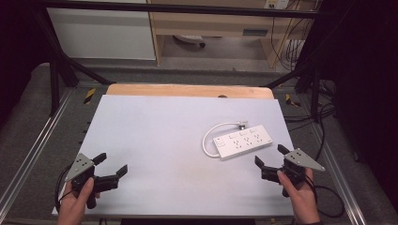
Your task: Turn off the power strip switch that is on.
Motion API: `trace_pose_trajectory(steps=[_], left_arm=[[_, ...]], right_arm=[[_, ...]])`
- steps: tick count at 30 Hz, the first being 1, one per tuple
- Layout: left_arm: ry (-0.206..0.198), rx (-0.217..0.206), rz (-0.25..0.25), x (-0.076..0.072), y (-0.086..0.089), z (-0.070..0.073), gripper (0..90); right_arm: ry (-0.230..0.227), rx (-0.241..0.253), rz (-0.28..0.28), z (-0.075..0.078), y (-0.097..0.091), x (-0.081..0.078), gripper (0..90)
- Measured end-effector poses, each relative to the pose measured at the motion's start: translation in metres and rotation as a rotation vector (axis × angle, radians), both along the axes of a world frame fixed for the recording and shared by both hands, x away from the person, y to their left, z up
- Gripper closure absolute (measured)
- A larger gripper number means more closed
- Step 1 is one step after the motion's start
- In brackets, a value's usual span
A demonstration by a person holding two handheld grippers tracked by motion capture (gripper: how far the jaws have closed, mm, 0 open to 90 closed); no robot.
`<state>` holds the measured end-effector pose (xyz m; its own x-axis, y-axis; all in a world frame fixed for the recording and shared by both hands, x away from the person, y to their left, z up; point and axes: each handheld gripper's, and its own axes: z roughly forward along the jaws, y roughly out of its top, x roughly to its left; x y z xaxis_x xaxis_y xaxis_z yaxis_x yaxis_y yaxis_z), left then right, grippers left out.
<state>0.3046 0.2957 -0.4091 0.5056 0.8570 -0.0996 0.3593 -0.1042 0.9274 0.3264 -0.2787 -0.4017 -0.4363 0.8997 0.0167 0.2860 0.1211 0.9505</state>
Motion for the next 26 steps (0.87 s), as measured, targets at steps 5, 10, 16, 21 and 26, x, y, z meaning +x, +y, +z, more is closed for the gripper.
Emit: trace_pose_trajectory(steps=[5, 10, 16, 21, 26], left_arm=[[0.001, -0.001, -0.001, 0.0, -0.001, 0.0, 5.1], [0.001, 0.0, 0.0, 0.0, 0.0, 0.0, 5.2], [0.006, -0.001, -0.001, 0.0, -0.001, -0.001, 5.2], [0.005, -0.005, -0.004, 0.0, 0.0, -0.001, 5.2], [0.005, 0.003, -0.015, 0.0, -0.002, 0.0, 5.2]], right_arm=[[0.024, 0.015, 0.007, -0.008, 0.001, 0.002, 3.3], [0.061, 0.015, 0.021, -0.019, 0.004, 0.007, 3.4], [0.117, 0.011, 0.034, -0.032, 0.011, 0.014, 3.2], [0.128, -0.025, 0.031, -0.04, 0.021, 0.026, 3.3], [0.144, -0.065, 0.042, -0.046, 0.032, 0.036, 3.2]])
